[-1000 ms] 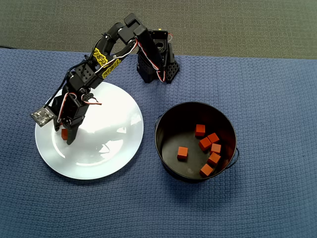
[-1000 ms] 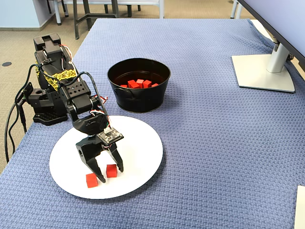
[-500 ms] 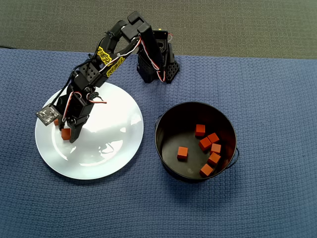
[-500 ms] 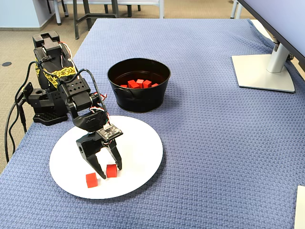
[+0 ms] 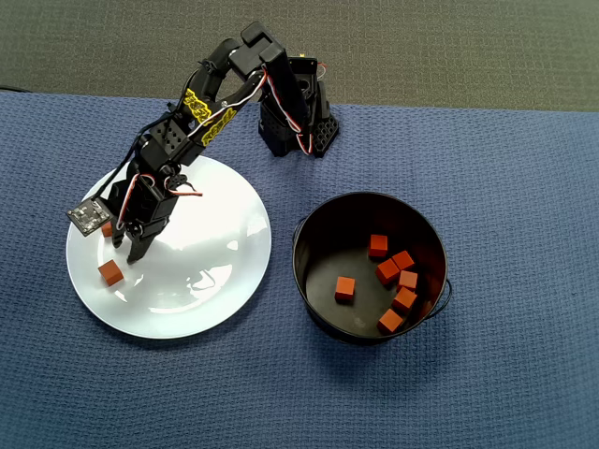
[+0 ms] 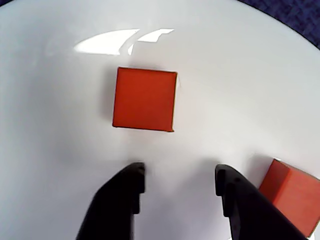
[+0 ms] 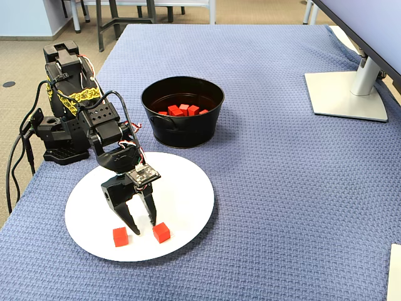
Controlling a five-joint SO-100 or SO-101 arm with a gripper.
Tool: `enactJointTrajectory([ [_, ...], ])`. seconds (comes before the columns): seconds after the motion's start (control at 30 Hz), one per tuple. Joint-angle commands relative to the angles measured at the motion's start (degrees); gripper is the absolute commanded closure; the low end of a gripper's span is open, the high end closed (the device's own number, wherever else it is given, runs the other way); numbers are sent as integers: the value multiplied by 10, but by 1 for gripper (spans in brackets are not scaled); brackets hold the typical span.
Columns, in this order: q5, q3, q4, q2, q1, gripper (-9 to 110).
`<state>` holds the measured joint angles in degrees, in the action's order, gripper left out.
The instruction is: Pick up the red cubes from the white plate and place them in the black recipient
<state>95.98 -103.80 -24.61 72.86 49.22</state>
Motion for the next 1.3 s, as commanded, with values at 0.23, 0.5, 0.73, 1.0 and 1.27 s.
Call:
enactJointTrajectory([
  [0.23, -12, 81, 3, 8, -17, 76],
  [0.5, -18, 115, -9, -28, -11, 77],
  [0.73, -26, 142, -4, -66, -7, 81],
  [1.0, -46, 175, -9, -89, -11, 85],
  [1.27, -56, 177, -11, -91, -12, 96],
])
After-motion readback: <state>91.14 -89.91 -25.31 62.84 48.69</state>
